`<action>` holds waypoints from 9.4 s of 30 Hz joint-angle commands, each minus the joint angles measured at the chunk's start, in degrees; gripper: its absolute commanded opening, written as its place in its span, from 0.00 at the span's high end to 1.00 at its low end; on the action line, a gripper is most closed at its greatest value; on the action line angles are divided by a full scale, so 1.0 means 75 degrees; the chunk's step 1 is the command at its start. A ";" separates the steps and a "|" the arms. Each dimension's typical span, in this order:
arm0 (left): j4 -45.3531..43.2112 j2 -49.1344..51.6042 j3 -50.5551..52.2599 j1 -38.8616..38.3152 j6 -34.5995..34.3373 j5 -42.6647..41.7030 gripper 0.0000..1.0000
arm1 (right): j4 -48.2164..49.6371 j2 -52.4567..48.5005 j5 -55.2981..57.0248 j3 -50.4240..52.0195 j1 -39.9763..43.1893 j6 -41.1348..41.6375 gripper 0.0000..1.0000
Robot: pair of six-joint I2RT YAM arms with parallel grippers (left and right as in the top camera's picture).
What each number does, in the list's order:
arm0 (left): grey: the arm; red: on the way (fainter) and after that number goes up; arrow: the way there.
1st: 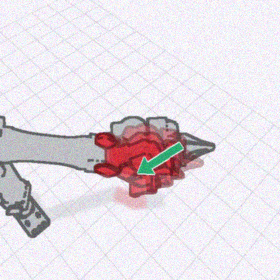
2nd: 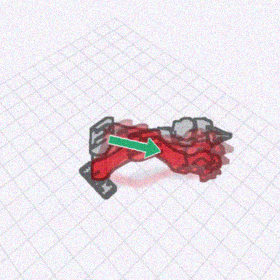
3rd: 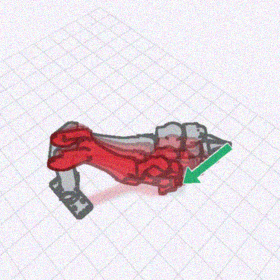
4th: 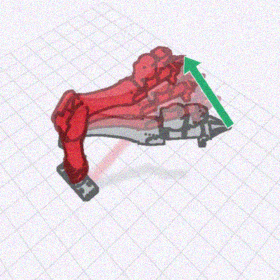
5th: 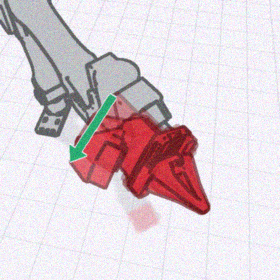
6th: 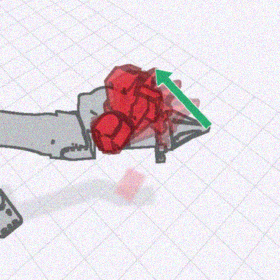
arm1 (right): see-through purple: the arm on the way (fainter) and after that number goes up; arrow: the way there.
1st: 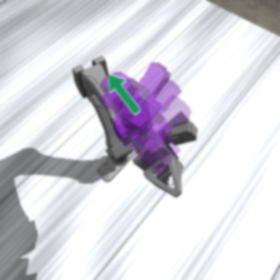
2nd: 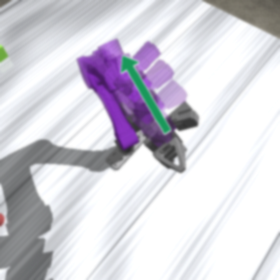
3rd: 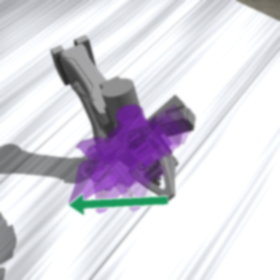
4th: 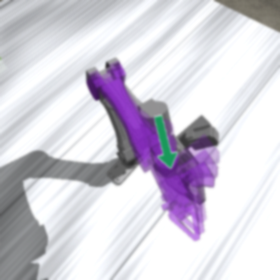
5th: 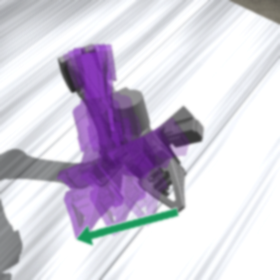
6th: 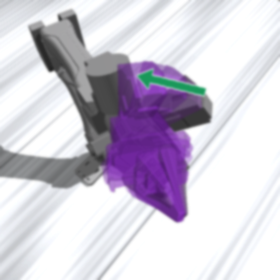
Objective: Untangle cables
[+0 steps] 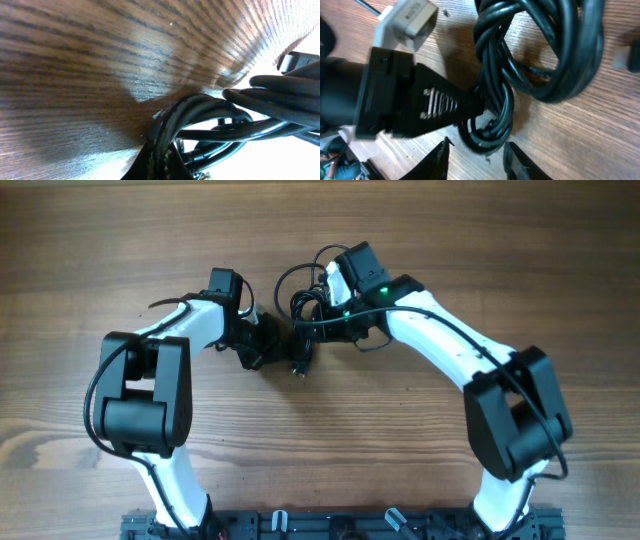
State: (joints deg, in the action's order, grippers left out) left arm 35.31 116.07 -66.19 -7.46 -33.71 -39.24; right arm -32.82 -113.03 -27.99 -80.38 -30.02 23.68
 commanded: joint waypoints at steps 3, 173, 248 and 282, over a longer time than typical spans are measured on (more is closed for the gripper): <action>0.0093 0.0286 0.0335 -0.0114 0.0087 0.0921 0.96 | 0.0373 -0.0761 0.0134 0.0073 -0.0204 0.0058 0.67; -0.2008 -0.2075 0.0326 0.0769 -0.0769 -0.3692 0.96 | 0.0769 -0.0259 -0.2460 0.0134 0.0711 0.1740 0.96; -0.4578 -0.1131 -0.0455 0.0332 -0.1958 -0.5505 0.96 | 0.0408 0.1443 -0.2798 0.0134 0.1326 0.1929 0.59; -0.4572 -0.1131 -0.0455 0.0356 -0.2133 -0.5488 0.96 | 0.1550 0.0600 -0.2381 0.0134 0.0921 0.3019 0.96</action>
State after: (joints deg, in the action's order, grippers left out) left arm 1.45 107.63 -69.01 -4.86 -50.04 -79.20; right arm -19.64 -107.70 -43.90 -79.31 -23.20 51.99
